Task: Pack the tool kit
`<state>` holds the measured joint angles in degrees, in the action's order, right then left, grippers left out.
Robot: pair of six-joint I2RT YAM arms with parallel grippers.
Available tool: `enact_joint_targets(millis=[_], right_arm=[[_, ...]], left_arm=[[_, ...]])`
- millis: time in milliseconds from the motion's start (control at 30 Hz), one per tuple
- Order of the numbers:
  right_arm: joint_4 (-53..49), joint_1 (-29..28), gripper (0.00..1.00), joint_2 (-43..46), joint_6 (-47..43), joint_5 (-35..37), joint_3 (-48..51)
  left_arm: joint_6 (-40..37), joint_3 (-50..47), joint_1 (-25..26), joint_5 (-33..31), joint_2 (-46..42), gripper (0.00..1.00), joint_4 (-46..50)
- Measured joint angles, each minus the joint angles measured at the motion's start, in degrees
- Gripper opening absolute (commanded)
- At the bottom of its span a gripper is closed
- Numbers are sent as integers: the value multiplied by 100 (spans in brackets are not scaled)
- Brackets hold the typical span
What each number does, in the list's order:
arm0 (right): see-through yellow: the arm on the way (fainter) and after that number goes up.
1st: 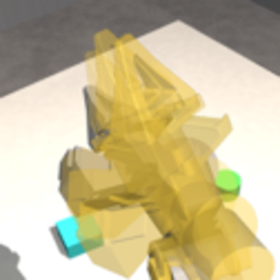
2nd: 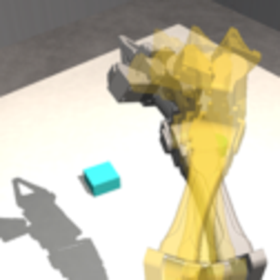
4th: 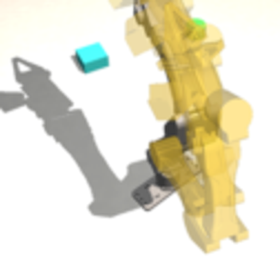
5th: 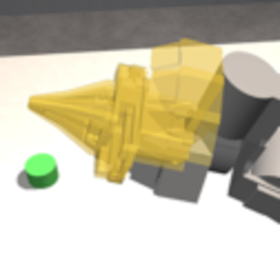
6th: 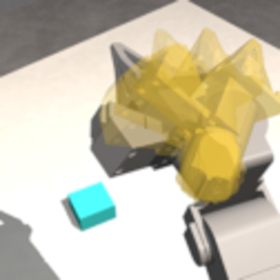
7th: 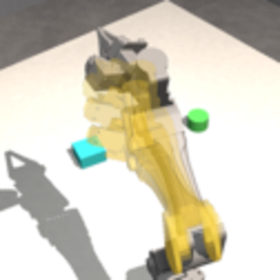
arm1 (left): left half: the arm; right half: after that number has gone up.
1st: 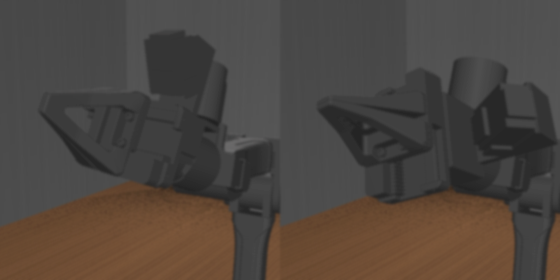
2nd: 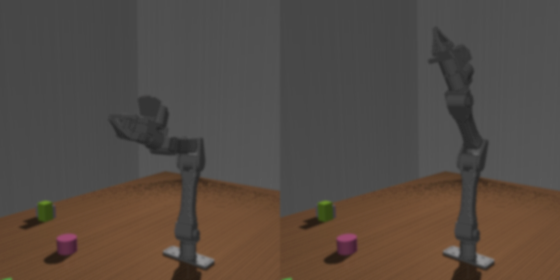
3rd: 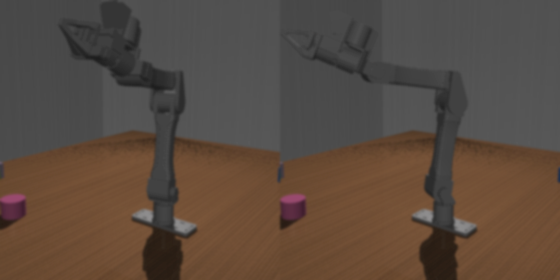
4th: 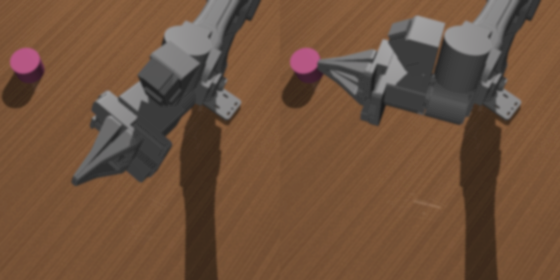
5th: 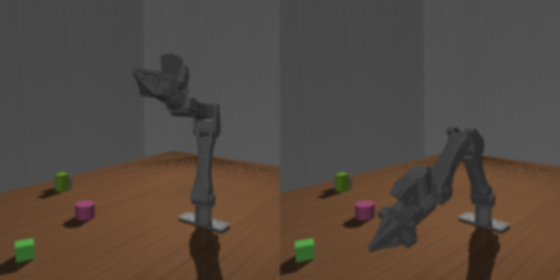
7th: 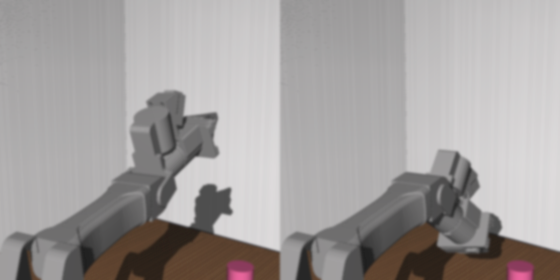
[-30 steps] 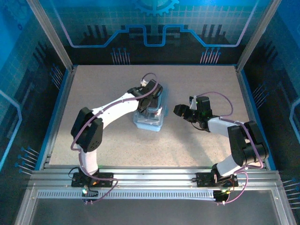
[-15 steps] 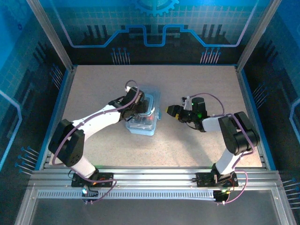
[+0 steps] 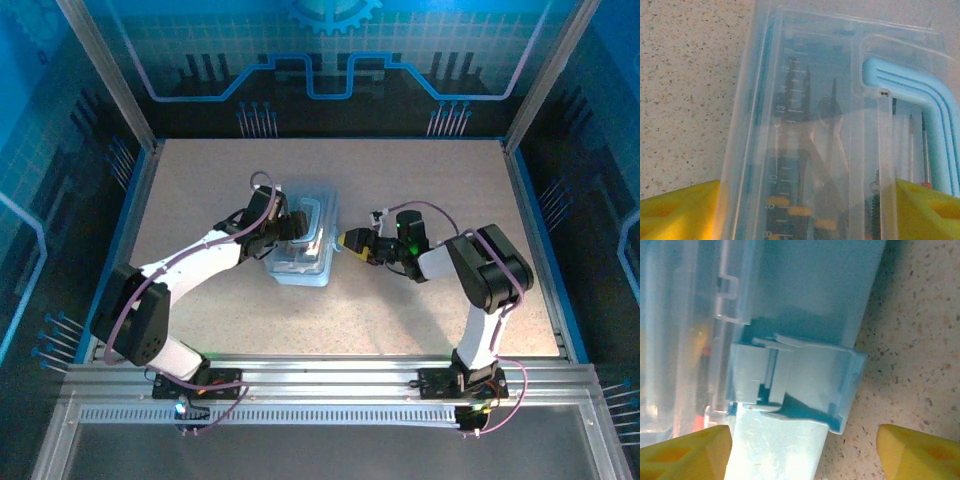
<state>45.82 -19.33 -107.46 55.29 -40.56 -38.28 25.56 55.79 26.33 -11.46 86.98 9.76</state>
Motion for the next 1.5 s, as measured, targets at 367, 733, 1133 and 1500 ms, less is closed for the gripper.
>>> enact_joint_targets(millis=[367,733,1133,1500], right_arm=[[745,-122,78,-450,431,-369,-249],[107,-122,79,-105,142,-142,-249],[398,-76,80,-306,474,-195,-243],[1475,-87,82,-839,1128,-415,-245]], left_arm=[[-22,-92,-39,129,-26,78,-153],[-24,-197,-90,190,-83,78,-289],[-33,-243,-146,280,-109,78,-348],[-44,-341,-181,321,-157,78,-461]])
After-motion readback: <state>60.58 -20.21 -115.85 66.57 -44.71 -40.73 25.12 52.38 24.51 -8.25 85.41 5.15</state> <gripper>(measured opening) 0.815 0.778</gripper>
